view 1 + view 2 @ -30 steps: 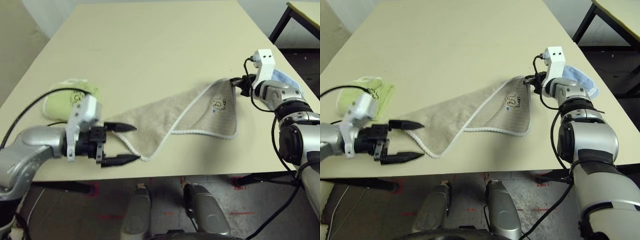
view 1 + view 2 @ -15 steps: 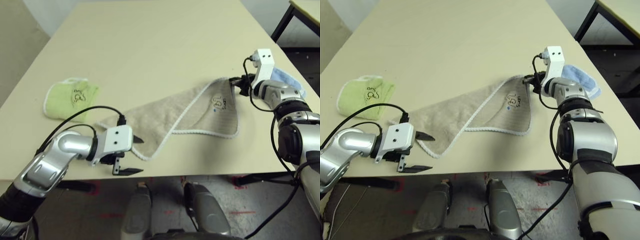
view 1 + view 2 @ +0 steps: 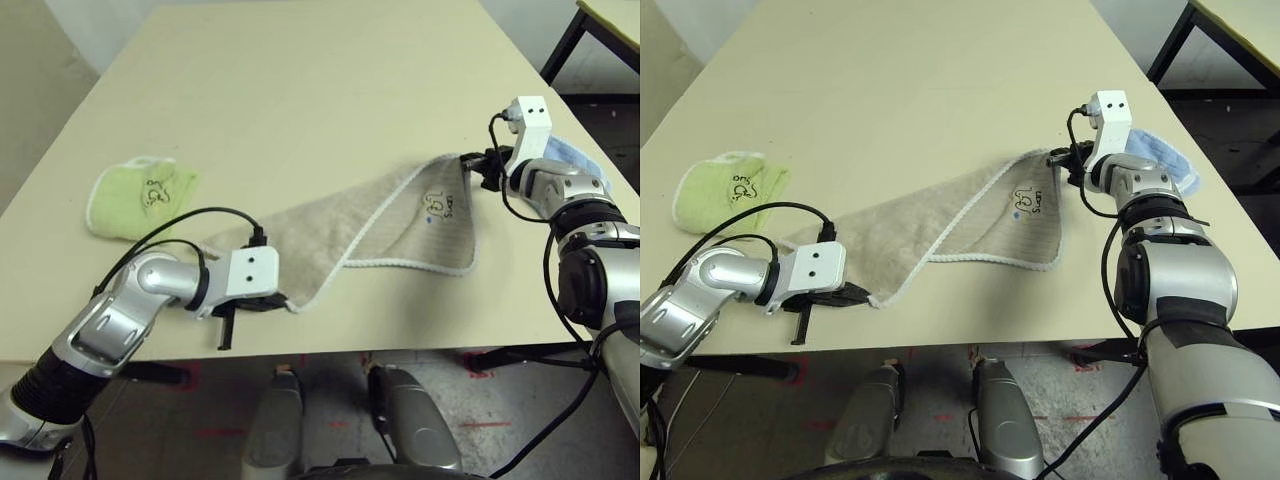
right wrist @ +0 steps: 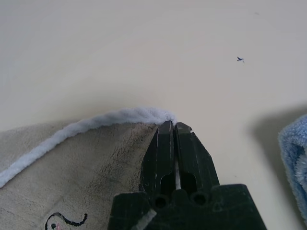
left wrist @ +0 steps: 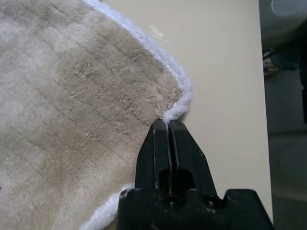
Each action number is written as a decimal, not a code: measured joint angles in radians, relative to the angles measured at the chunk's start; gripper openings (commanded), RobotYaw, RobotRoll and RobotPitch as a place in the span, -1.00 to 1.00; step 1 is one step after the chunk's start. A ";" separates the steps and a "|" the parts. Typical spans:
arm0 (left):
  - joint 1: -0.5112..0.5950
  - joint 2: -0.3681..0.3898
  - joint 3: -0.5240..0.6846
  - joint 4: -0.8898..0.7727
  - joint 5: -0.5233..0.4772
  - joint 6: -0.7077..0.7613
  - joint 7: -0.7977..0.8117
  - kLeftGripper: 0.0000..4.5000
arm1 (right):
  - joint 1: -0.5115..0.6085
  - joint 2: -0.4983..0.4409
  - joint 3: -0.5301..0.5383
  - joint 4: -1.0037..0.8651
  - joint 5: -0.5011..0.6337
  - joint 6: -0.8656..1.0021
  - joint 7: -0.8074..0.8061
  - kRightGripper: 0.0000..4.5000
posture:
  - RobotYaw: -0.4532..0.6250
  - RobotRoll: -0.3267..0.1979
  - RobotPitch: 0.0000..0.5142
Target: Fold the towel and set it aside.
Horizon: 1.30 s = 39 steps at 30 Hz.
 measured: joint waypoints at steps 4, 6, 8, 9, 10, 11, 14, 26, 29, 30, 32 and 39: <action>-0.013 -0.061 0.159 -0.026 -0.232 0.194 0.005 -0.99 | 0.000 -0.014 0.005 0.000 -0.003 -0.035 0.055 -1.00 | 0.20 0.25 -0.49; -0.051 -0.078 0.298 -0.022 -0.402 0.313 0.007 -0.99 | 0.000 -0.036 0.012 -0.001 -0.008 -0.071 0.119 -1.00 | 0.20 0.25 -0.50; -0.106 -0.079 0.429 0.009 -0.530 0.398 0.023 -0.99 | 0.000 -0.063 0.023 -0.004 -0.013 -0.107 0.175 -1.00 | 0.21 0.25 -0.52; -0.128 -0.077 0.484 0.026 -0.571 0.428 0.035 -0.99 | 0.000 -0.075 0.028 -0.006 -0.014 -0.125 0.199 -1.00 | 0.21 0.25 -0.52; -0.149 -0.071 0.537 0.055 -0.616 0.460 0.050 -0.99 | -0.001 -0.090 0.031 -0.006 -0.014 -0.154 0.235 -1.00 | 0.21 0.25 -0.52; -0.163 -0.068 0.575 0.084 -0.649 0.485 0.064 -0.99 | -0.001 -0.106 0.031 -0.007 -0.013 -0.185 0.279 -1.00 | 0.21 0.25 -0.52; -0.179 -0.058 0.648 0.150 -0.708 0.535 0.101 -0.99 | -0.009 -0.145 0.029 -0.020 0.000 -0.246 0.395 -1.00 | 0.21 0.25 -0.57; -0.281 -0.011 0.776 0.365 -0.844 0.616 0.181 -0.99 | -0.039 -0.275 0.075 -0.052 0.000 -0.188 0.810 -1.00 | 0.17 0.25 -0.66; -0.355 -0.025 0.782 0.429 -0.839 0.597 0.224 -0.99 | -0.046 -0.263 0.074 -0.044 -0.023 -0.275 0.598 -1.00 | 0.15 0.25 -0.69; -0.379 -0.033 0.781 0.447 -0.832 0.583 0.239 -0.99 | -0.055 -0.251 0.074 -0.041 -0.032 -0.302 0.517 -1.00 | 0.15 0.25 -0.69; -0.443 -0.054 0.760 0.502 -0.802 0.547 0.274 -0.99 | -0.088 -0.228 0.073 -0.032 -0.049 -0.345 0.327 -1.00 | 0.15 0.25 -0.71; -0.587 -0.101 0.710 0.627 -0.724 0.410 0.313 -0.99 | -0.235 -0.204 0.005 -0.017 -0.031 -0.432 -0.045 -1.00 | 0.15 0.25 -0.71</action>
